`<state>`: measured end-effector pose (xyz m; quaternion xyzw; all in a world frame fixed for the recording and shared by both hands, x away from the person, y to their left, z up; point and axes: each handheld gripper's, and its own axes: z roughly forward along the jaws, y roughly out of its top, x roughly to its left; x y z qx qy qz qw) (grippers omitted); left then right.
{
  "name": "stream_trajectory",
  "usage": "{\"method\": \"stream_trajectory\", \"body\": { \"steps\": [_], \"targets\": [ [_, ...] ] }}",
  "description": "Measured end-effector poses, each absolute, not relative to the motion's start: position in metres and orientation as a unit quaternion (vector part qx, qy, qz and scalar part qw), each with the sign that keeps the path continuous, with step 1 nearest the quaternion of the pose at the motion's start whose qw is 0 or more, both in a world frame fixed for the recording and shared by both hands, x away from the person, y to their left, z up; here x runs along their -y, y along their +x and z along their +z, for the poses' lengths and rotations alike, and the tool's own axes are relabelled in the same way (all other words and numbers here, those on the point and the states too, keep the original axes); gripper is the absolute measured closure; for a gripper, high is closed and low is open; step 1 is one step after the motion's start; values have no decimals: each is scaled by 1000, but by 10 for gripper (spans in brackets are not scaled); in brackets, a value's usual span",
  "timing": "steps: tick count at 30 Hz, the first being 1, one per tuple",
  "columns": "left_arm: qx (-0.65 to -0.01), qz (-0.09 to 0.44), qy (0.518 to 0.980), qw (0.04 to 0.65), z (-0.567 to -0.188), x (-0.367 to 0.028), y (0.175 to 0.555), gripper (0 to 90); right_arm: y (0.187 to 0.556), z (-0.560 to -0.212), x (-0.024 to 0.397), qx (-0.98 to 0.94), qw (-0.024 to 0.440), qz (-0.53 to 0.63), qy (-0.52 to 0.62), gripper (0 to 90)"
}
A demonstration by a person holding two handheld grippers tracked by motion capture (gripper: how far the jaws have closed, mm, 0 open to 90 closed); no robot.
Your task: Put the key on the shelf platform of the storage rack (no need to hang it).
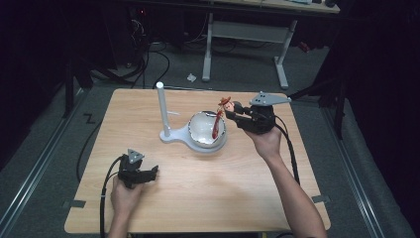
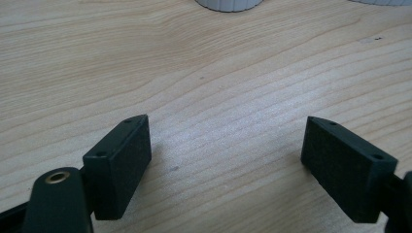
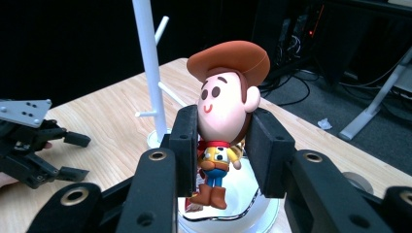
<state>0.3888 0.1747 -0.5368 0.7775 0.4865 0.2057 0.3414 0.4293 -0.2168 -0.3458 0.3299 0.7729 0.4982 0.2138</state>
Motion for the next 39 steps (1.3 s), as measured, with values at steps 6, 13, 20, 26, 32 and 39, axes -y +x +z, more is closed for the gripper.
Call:
{"method": "stream_trajectory", "body": {
  "steps": [6,13,20,26,32,39],
  "targets": [
    [-486,206,777,342,-537,-175,389,187,435,-355,212,-777,209,490,336,665],
    [-486,206,777,342,-537,-175,389,187,441,-366,207,-785,203,476,340,665],
    [-486,206,777,342,-537,-175,389,187,448,-378,199,-793,190,466,344,665],
    [-487,206,777,342,-537,-175,389,187,453,-391,196,-798,175,458,350,665],
    [-487,206,777,342,-537,-175,389,187,457,-399,190,-806,170,446,350,665],
    [-487,206,777,342,-537,-175,389,187,463,-407,189,-804,155,446,361,664]
  ]
}}
